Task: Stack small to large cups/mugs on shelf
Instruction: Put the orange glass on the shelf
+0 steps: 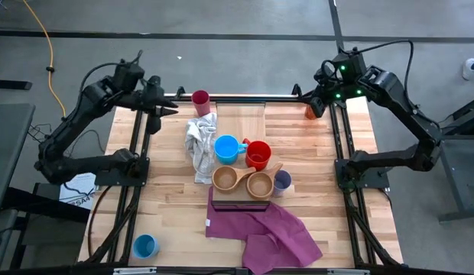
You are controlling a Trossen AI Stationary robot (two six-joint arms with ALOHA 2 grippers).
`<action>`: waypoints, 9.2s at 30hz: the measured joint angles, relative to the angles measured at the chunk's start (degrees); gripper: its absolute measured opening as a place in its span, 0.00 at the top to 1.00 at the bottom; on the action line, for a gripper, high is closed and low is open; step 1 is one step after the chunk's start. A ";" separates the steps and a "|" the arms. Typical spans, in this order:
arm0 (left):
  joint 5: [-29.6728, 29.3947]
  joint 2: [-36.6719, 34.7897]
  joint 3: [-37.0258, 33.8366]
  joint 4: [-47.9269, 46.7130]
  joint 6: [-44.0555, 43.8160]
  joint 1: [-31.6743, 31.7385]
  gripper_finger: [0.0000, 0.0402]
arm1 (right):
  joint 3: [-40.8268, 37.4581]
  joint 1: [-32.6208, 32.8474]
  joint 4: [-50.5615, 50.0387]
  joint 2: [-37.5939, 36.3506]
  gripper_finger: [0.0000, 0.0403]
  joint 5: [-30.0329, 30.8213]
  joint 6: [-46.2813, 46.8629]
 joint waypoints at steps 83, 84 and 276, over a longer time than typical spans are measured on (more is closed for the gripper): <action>-4.52 -10.52 -17.28 20.26 -21.88 -0.13 0.81 | -18.40 -15.85 6.32 20.78 0.77 22.40 3.29; -4.52 -10.52 -17.28 20.24 -21.88 -0.13 0.81 | -18.41 -15.94 6.29 21.19 0.77 22.39 3.00; 1.66 -10.54 -17.26 15.56 -20.21 -0.13 0.81 | 43.06 29.57 -26.10 45.16 1.00 13.22 -13.59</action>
